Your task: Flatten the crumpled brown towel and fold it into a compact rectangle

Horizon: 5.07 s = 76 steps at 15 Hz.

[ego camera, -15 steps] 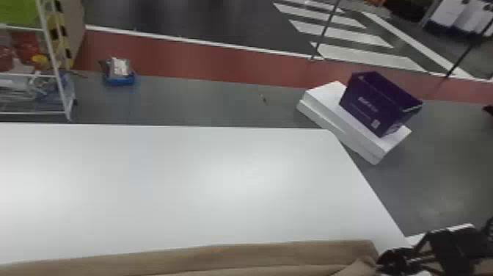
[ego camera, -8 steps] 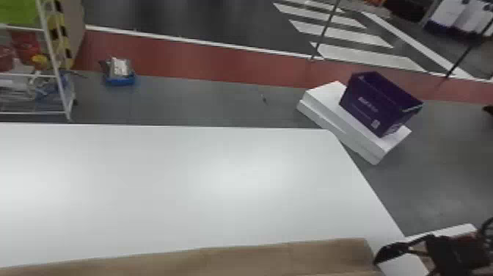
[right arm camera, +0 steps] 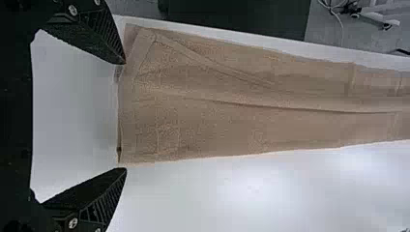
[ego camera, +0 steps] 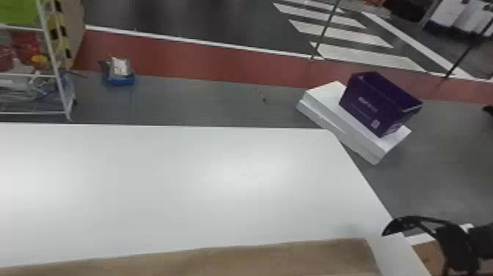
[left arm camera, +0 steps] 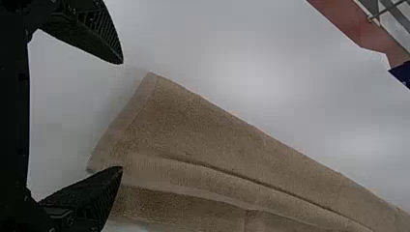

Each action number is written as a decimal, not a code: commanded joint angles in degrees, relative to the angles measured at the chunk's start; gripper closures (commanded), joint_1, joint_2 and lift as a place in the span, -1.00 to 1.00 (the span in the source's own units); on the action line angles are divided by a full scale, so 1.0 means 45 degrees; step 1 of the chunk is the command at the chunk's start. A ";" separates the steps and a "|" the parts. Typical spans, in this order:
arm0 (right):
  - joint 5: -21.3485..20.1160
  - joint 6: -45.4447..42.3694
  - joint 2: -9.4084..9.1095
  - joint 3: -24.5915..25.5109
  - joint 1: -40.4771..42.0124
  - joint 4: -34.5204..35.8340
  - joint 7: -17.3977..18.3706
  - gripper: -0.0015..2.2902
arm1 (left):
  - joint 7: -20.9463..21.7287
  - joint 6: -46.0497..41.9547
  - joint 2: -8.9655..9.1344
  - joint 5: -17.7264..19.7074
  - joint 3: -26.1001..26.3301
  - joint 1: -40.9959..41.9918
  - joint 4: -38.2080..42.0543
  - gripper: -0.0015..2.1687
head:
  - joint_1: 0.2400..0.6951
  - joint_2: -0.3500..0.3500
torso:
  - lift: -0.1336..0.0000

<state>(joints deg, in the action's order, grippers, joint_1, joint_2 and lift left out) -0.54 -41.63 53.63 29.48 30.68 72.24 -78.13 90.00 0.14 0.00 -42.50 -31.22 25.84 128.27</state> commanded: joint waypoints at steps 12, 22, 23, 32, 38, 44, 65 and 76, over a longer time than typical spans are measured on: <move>0.4008 0.5453 -0.1528 0.0870 0.0018 0.0371 -0.0042 -0.81 | -0.2637 0.2850 0.0033 0.2959 -0.0679 -0.1055 -0.1142 -0.91 | 1.00 -0.95 | -0.85; 0.5590 0.5296 -0.3500 0.0987 0.0565 0.0742 0.1836 -0.81 | -0.4101 0.4921 0.0033 0.5870 -0.0855 -0.0957 -0.1572 -0.86 | 1.00 -0.80 | -0.85; 0.5590 0.5296 -0.3500 0.1007 0.0604 0.0742 0.1855 -0.81 | -0.3945 0.4921 0.0033 0.5733 -0.0640 -0.0957 -0.1728 -0.82 | 1.00 -0.80 | -0.85; 0.5453 0.5257 -0.3500 0.1163 0.0741 0.0723 0.1875 -0.81 | -0.2070 0.6757 0.0033 0.2706 0.2407 -0.1758 -0.2353 -0.75 | 1.00 -1.00 | -0.85; 0.5414 0.5101 -0.3520 0.1163 0.0741 0.0606 0.1894 -0.81 | -0.1738 0.7225 0.0033 0.1866 0.3110 -0.2168 -0.2978 -0.30 | 1.00 -1.00 | -0.85; 0.5336 0.4867 -0.3539 0.1046 0.0760 0.0489 0.2051 -0.81 | -0.2363 0.7186 0.0033 0.1924 0.3403 -0.2305 -0.2958 0.56 | 1.00 -1.00 | -0.85; 0.4164 0.3109 -0.3657 0.0694 0.0917 0.2715 0.1152 -0.80 | -0.4707 0.5741 0.0033 0.4893 0.0180 -0.0566 -0.0829 -0.96 | 1.00 -0.91 | -0.85; 0.2426 1.2757 -0.3832 -0.2626 -0.2579 0.9336 -0.0042 -0.61 | -0.4883 0.7694 0.0033 0.5596 -0.0464 -0.0215 0.0206 -0.96 | 1.00 0.23 | -0.85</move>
<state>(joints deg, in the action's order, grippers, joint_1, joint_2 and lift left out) 12.69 10.25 36.22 20.71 22.47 112.29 -77.78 68.22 33.30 0.00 -18.85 -33.19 24.88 128.83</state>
